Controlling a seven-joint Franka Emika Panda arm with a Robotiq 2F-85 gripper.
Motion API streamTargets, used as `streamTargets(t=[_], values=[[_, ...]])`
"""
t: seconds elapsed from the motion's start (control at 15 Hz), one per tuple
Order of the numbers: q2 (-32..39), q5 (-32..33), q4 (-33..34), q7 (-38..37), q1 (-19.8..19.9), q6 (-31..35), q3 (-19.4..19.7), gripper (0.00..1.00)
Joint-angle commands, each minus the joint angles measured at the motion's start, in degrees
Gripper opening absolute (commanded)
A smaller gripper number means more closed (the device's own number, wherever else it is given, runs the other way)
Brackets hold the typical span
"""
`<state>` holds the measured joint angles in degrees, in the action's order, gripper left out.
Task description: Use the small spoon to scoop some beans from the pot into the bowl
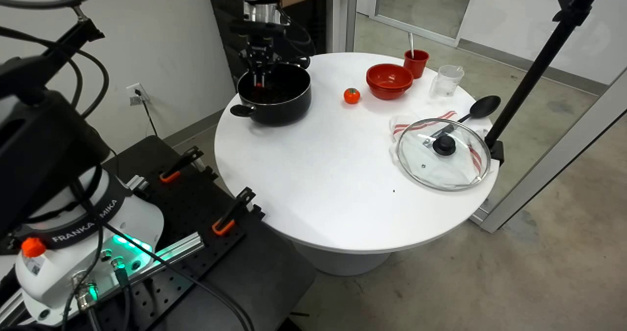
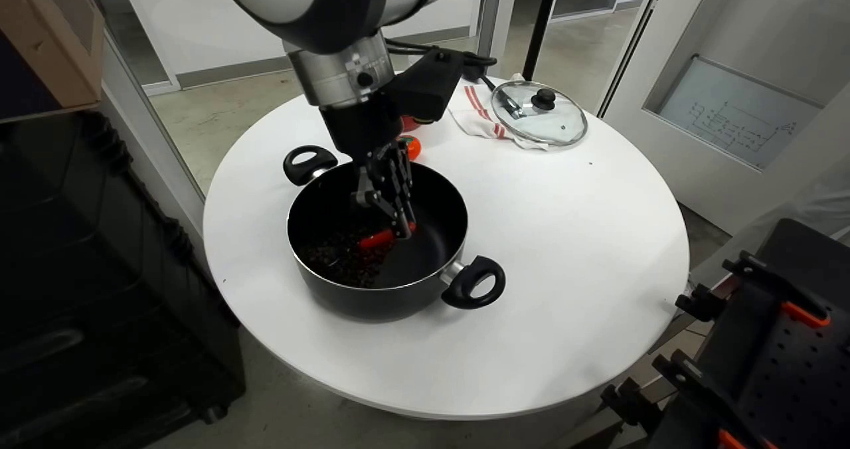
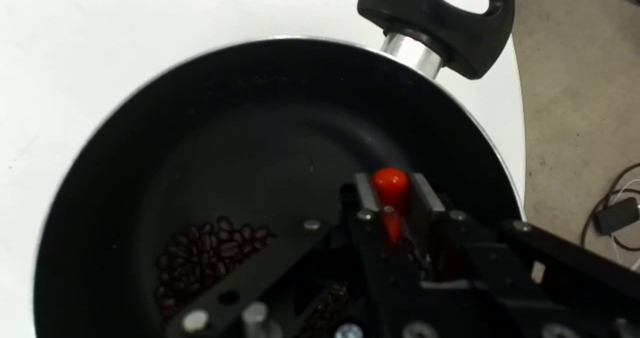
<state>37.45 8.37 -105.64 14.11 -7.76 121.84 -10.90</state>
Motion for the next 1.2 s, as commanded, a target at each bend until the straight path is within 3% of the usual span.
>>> streamTargets(t=[0.0,0.4,1.13], values=[[0.5,-2.2,1.4,1.5,0.6,1.8,-0.4,0.05],[0.7,-1.7,0.8,3.8,1.2,4.9,-0.5,0.05],[0.5,0.0,-1.8,14.6,4.1,9.3,-0.4,0.05]])
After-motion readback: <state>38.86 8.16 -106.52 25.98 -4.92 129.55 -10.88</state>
